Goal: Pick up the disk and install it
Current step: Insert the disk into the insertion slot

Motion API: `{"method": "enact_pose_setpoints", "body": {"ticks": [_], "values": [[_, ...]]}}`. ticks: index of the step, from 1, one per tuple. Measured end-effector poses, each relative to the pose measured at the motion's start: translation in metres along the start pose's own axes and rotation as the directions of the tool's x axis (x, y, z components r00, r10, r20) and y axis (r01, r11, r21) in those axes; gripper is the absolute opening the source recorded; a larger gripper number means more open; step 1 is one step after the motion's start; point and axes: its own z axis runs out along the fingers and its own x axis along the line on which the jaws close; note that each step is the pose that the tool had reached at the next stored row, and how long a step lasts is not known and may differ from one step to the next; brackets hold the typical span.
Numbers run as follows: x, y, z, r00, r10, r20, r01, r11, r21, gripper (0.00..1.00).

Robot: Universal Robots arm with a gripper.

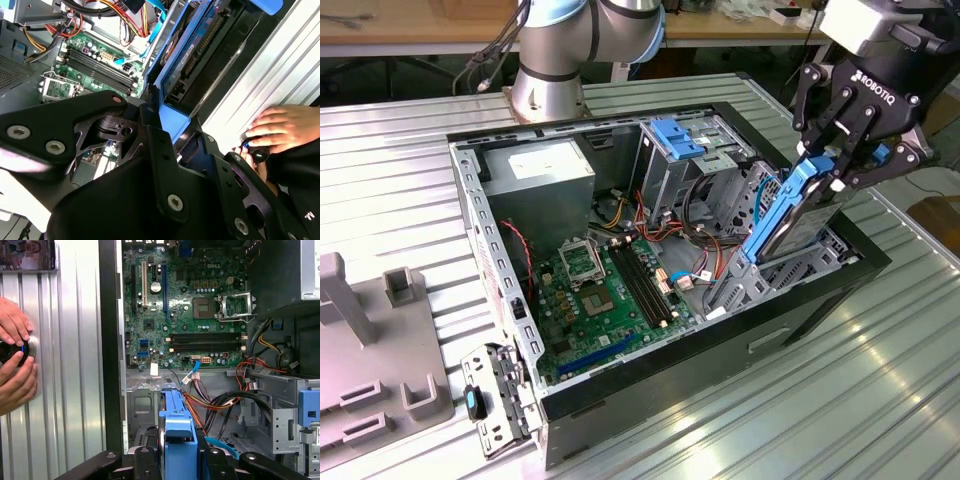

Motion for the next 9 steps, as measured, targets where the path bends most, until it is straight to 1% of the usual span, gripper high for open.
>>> {"method": "enact_pose_setpoints", "body": {"ticks": [3,9], "values": [[0.0,-0.0001,0.0035,1.0,0.0,0.0001,0.0,1.0,-0.0002,0.37],[0.0001,-0.0001,0.0079,1.0,0.0,0.0,0.0,1.0,-0.0004,0.37]]}}
